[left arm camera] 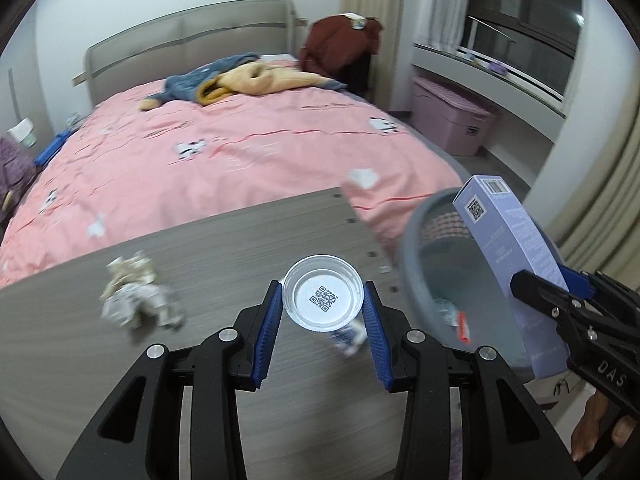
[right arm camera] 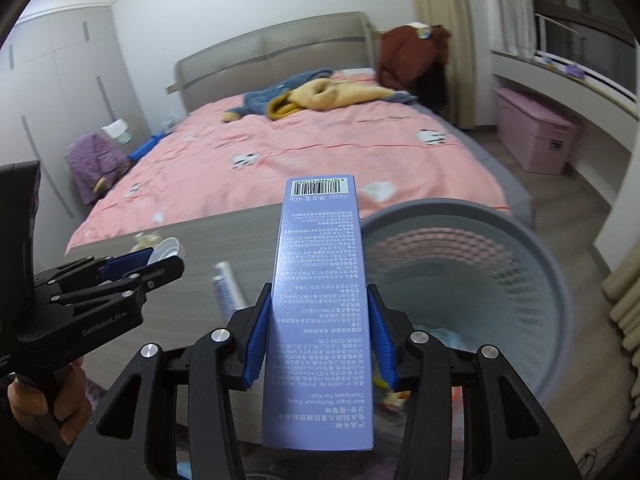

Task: Collect trash
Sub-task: 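Carry the white cap and lavender box over the grey basket with both grippers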

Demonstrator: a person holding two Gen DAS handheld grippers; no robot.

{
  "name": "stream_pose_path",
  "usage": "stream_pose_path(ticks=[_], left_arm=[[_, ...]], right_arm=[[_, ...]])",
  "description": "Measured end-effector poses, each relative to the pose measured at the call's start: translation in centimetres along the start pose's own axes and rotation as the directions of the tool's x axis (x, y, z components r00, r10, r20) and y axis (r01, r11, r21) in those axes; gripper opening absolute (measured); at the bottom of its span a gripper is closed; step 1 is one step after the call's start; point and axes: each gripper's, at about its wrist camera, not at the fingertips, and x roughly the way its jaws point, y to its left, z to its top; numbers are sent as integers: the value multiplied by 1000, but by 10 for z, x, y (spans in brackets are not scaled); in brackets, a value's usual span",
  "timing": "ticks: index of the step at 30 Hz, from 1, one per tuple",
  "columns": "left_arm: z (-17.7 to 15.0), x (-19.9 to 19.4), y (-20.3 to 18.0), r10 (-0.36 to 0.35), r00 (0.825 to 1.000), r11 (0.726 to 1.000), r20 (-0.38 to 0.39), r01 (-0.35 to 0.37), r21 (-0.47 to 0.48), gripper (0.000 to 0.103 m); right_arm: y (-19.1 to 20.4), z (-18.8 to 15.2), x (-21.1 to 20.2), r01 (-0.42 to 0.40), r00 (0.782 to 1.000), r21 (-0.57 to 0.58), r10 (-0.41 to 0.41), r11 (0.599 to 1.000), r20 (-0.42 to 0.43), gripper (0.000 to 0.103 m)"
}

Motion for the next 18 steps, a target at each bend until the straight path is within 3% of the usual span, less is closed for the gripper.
stream_pose_path(ticks=[7, 11, 18], left_arm=[[19, 28, -62, -81, 997, 991, -20, 83, 101, 39], [26, 47, -87, -117, 991, 984, -58, 124, 130, 39], [30, 70, -113, -119, 989, 979, -85, 131, 157, 39]], right_arm=[[-56, -6, -7, 97, 995, 97, -97, 990, -7, 44], [-73, -10, -3, 108, 994, 135, -106, 985, -20, 44], [-87, -9, 10, 109, 994, 151, -104, 983, -43, 44]])
